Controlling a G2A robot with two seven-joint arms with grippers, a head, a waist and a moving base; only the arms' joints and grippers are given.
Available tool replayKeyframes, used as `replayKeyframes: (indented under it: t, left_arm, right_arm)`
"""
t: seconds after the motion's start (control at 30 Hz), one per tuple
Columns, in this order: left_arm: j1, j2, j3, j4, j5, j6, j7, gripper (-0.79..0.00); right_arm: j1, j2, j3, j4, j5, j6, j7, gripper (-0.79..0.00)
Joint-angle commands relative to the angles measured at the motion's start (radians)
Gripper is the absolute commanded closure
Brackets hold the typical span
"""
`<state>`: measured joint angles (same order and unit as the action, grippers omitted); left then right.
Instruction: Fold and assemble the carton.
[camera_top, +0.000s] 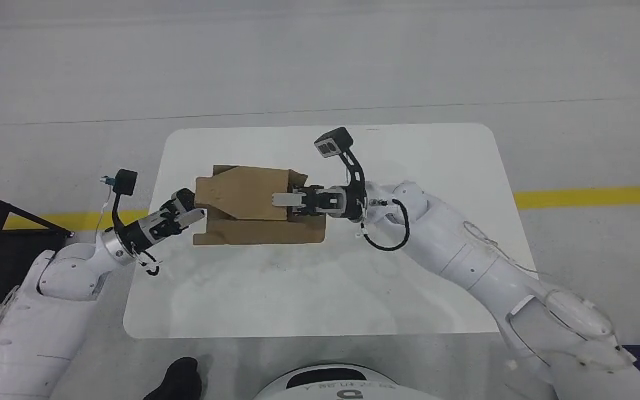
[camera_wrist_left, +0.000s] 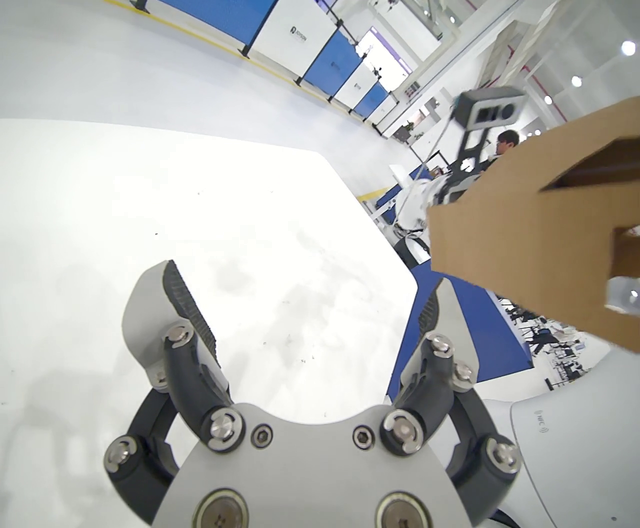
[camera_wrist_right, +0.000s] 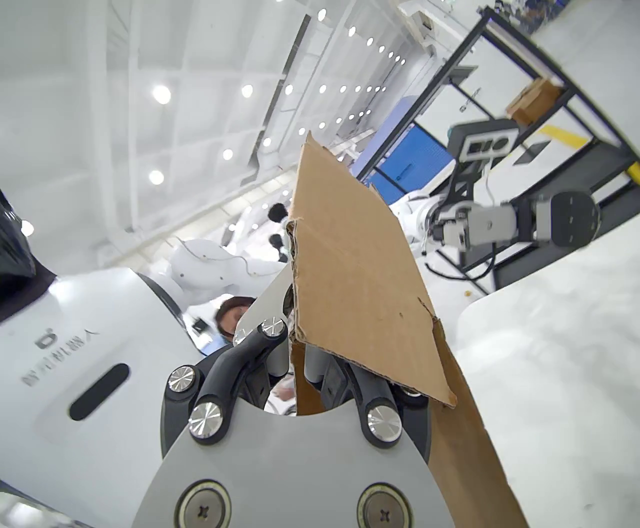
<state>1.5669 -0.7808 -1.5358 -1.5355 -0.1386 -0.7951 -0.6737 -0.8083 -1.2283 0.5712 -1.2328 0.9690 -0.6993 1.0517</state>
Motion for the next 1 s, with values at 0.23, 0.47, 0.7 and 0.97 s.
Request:
replayKeyframes:
  t: [0.23, 0.47, 0.7, 0.97]
  left_arm:
    - [-0.015, 0.011, -0.015, -0.063, -0.226, 0.043, -0.188, -0.785]
    - [-0.035, 0.010, -0.012, -0.072, -0.251, 0.053, -0.229, -0.785]
    - [-0.033, 0.010, -0.016, -0.061, -0.290, 0.041, -0.269, -0.785]
    - [-0.022, 0.011, -0.052, -0.072, -0.339, 0.041, -0.285, -0.785]
  right_arm:
    - [0.002, -0.040, 0.038, 0.245, 0.348, 0.244, 0.279, 0.000]
    - [0.004, -0.052, 0.056, 0.264, 0.369, 0.218, 0.275, 0.000]
    - [-0.010, -0.050, 0.067, 0.246, 0.345, 0.251, 0.213, 0.000]
    - [-0.052, -0.035, 0.123, 0.183, 0.132, 0.178, 0.055, 0.000]
